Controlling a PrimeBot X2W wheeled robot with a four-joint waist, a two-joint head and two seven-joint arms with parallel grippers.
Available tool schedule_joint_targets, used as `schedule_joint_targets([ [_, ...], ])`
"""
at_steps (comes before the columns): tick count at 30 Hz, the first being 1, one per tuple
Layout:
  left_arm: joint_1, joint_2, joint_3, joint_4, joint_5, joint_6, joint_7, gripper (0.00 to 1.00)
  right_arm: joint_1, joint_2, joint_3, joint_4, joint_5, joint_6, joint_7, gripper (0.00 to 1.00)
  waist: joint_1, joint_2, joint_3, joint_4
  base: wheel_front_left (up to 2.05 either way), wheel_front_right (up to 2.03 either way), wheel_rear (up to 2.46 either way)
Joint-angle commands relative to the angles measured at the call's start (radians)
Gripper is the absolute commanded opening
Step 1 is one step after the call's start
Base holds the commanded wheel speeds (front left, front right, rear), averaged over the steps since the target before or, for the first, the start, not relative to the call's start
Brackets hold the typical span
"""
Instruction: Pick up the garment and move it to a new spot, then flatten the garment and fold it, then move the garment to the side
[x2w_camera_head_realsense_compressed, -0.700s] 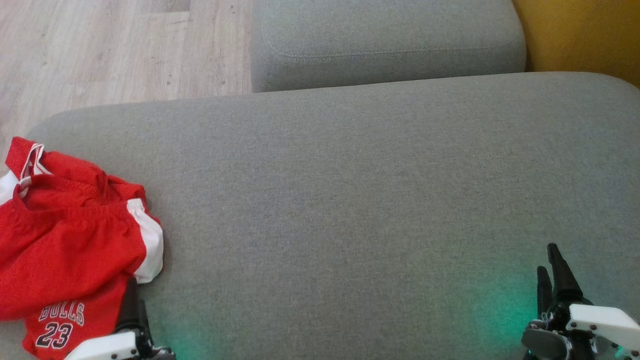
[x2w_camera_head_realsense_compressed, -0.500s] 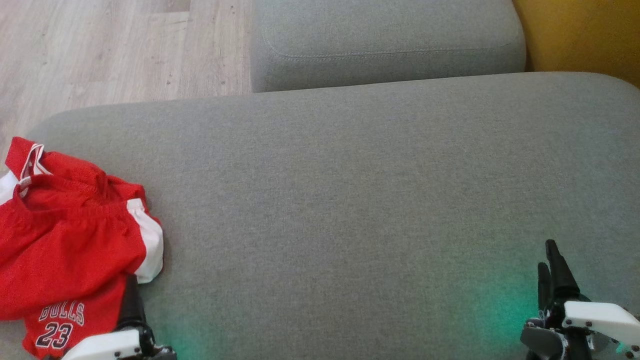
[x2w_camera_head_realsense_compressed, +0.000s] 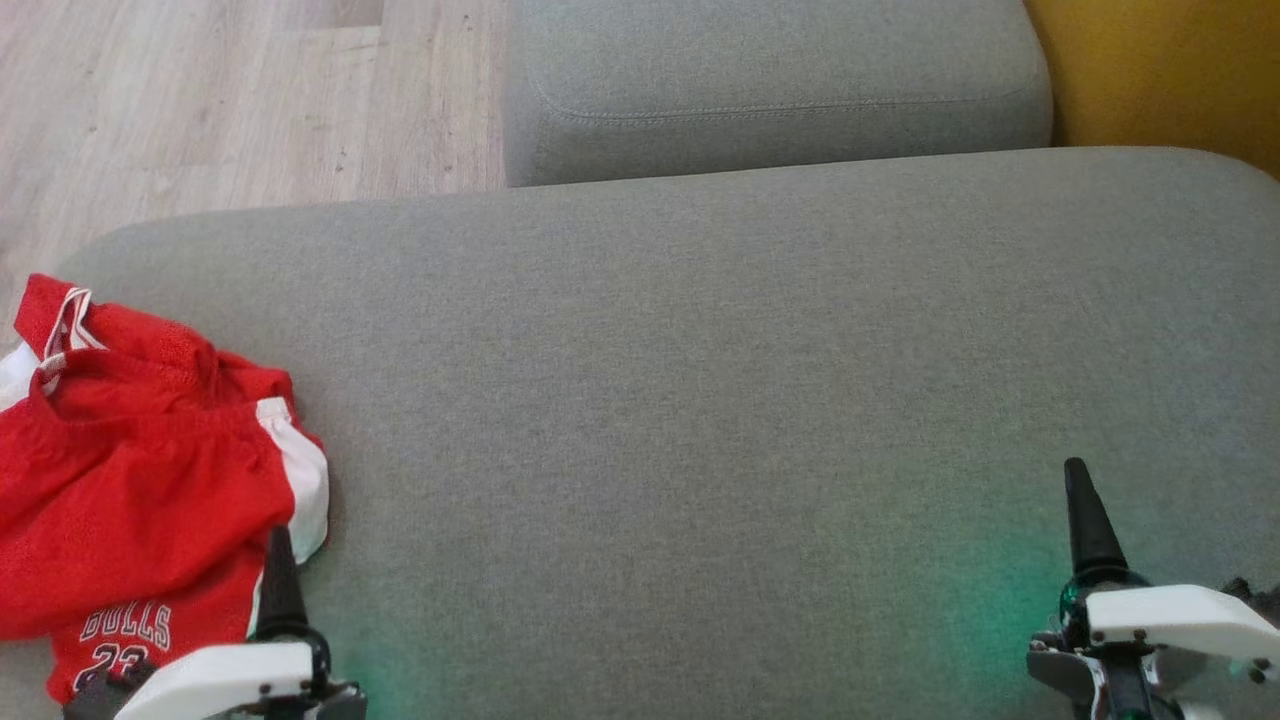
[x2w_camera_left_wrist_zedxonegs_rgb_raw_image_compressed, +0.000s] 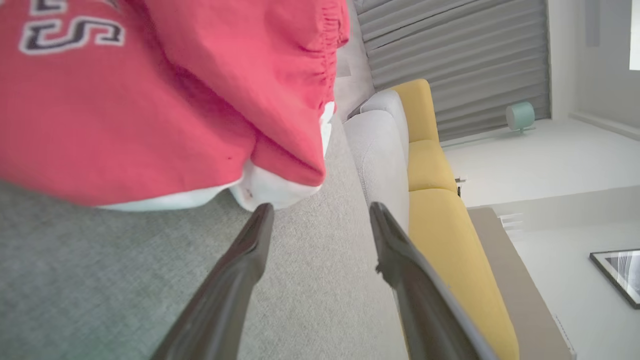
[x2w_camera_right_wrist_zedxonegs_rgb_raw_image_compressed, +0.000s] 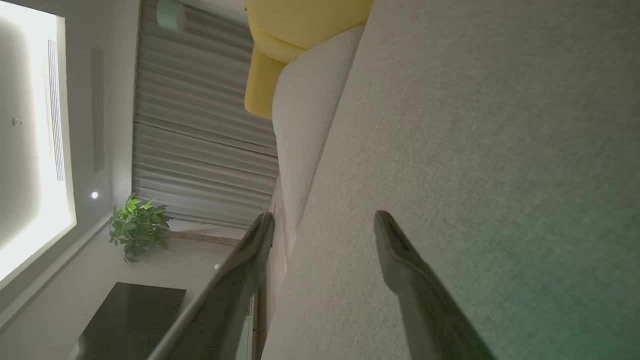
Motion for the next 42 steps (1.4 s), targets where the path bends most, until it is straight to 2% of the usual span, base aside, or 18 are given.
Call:
schedule_joint_targets([
  [1, -0.05, 0.007, -0.005, -0.043, 0.038, 0.004, -0.012, 1.0, -0.05, -0.006, 0.014, -0.041, -0.041, 0.0, -0.015, 1.0, 0.0, -0.0001, -0.001, 0.001, 0.0, 0.0, 0.0],
  [42, -0.063, 0.011, -0.103, -0.114, 0.534, 0.091, -0.134, 1.0, -0.065, -0.01, 0.121, -0.099, -0.567, 0.0, -0.136, 1.0, 0.0, -0.0001, -0.018, 0.018, 0.0, 0.0, 0.0],
])
